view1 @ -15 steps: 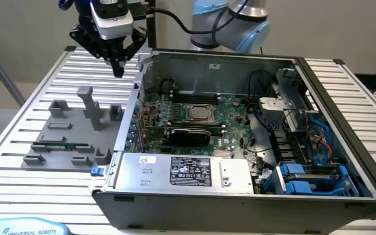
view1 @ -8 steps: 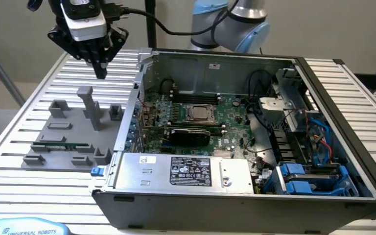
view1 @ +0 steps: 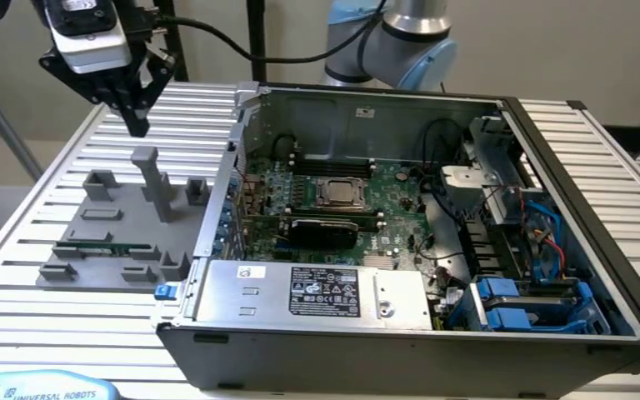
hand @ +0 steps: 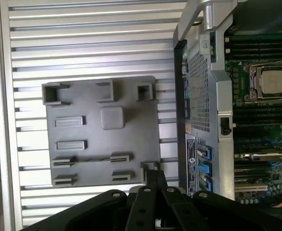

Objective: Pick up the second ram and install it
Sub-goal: 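Reach for the second ram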

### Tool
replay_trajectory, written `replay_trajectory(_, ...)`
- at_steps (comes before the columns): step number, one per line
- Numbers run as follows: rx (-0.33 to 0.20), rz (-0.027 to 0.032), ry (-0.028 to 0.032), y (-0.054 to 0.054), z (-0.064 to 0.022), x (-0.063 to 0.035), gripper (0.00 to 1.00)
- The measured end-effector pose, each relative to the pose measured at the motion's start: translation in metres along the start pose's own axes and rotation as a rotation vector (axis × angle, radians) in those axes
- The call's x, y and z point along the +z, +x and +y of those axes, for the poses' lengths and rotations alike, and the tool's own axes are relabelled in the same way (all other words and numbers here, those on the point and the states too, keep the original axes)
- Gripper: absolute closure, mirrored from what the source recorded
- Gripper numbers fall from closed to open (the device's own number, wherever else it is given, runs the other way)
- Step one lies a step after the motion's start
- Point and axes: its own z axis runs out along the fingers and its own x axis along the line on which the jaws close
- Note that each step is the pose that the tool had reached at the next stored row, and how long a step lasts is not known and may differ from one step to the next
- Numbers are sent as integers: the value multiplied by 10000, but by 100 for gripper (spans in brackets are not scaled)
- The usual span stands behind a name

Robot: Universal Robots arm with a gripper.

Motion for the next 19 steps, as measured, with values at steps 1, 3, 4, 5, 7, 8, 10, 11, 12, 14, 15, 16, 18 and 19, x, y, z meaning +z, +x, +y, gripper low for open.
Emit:
replay_trajectory(1, 1, 0, 0, 45, -7, 3, 89)
replay_trajectory(3, 1, -1, 0, 135, -18, 11, 89)
replay_trajectory(4, 0, 0, 1, 179, -24, 15, 89)
replay_trajectory(5, 0, 0, 0, 227, -29, 20, 89)
replay_trajectory(7, 0, -1, 0, 318, -40, 30, 89)
replay_trajectory(8, 1, -1, 0, 363, -45, 36, 89)
replay_trajectory(10, 0, 0, 0, 453, -55, 47, 89)
replay_trajectory(11, 0, 0, 0, 497, -60, 54, 89)
replay_trajectory(12, 0, 0, 0, 542, -65, 61, 89)
replay_trajectory(14, 1, 1, 1, 636, -74, 76, 89)
replay_trajectory(15, 1, 0, 0, 681, -79, 84, 89)
replay_trajectory(16, 0, 0, 0, 726, -84, 91, 89)
replay_trajectory(18, -1, 0, 0, 816, -93, 104, 89)
replay_trajectory(19, -1, 0, 0, 861, -97, 109, 89)
